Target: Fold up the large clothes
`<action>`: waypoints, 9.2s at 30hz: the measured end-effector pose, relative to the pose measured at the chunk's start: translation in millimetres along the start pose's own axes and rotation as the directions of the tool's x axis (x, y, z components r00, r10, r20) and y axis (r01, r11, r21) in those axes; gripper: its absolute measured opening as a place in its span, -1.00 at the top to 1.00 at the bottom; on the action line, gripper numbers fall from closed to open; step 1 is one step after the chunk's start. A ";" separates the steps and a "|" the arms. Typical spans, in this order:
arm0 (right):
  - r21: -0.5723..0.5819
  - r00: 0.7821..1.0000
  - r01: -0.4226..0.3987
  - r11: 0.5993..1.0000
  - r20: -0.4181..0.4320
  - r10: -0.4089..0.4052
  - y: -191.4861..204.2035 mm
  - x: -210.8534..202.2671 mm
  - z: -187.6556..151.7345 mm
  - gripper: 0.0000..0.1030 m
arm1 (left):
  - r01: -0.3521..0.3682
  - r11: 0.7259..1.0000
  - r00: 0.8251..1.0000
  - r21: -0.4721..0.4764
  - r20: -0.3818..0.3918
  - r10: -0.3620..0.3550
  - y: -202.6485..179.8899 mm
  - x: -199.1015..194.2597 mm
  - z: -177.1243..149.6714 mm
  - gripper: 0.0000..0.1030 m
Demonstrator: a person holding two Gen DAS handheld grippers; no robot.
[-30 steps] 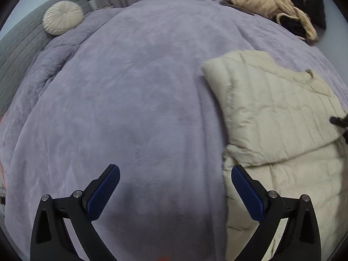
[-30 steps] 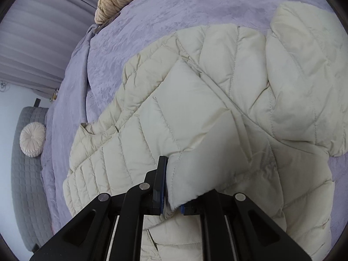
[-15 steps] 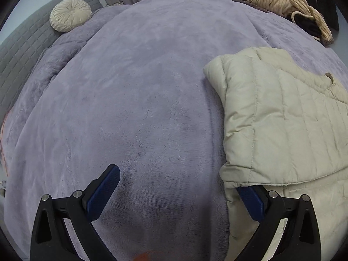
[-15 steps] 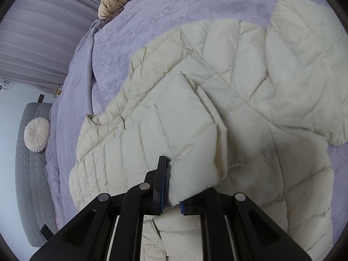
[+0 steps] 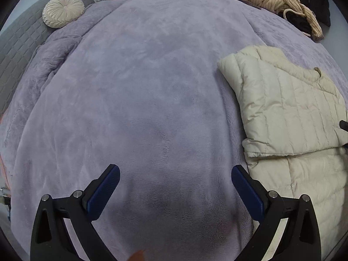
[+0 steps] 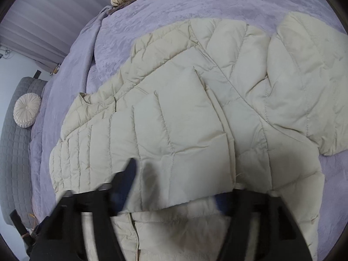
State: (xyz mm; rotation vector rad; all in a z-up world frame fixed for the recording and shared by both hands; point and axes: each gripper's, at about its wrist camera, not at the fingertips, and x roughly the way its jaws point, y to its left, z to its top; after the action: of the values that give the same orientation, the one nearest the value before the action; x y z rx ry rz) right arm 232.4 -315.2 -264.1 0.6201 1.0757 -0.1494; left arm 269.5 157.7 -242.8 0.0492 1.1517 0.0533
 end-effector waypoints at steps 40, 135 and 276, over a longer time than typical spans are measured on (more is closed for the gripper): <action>0.145 0.993 -0.107 0.984 -0.029 0.112 -66.1 -52.7 -7.8 -0.36 | 0.018 0.996 0.999 0.083 0.050 -0.022 -122.7 -30.2 39.4 -0.99; 0.039 0.995 -0.092 0.995 0.042 0.091 -16.9 -41.1 19.5 -0.68 | 0.129 0.987 0.991 -0.095 -0.007 -0.130 -142.6 -2.0 18.4 -0.99; -0.143 0.992 0.091 0.985 -0.069 -0.102 -74.3 -18.2 44.7 0.58 | 0.274 0.961 0.958 0.049 -0.104 -0.268 -161.9 55.9 59.5 0.73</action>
State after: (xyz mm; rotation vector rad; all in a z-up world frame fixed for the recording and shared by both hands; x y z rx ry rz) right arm 228.2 -403.7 -263.7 0.4504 1.1795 -0.1344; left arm 349.3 -0.7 -280.4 -0.0561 1.2480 -0.2269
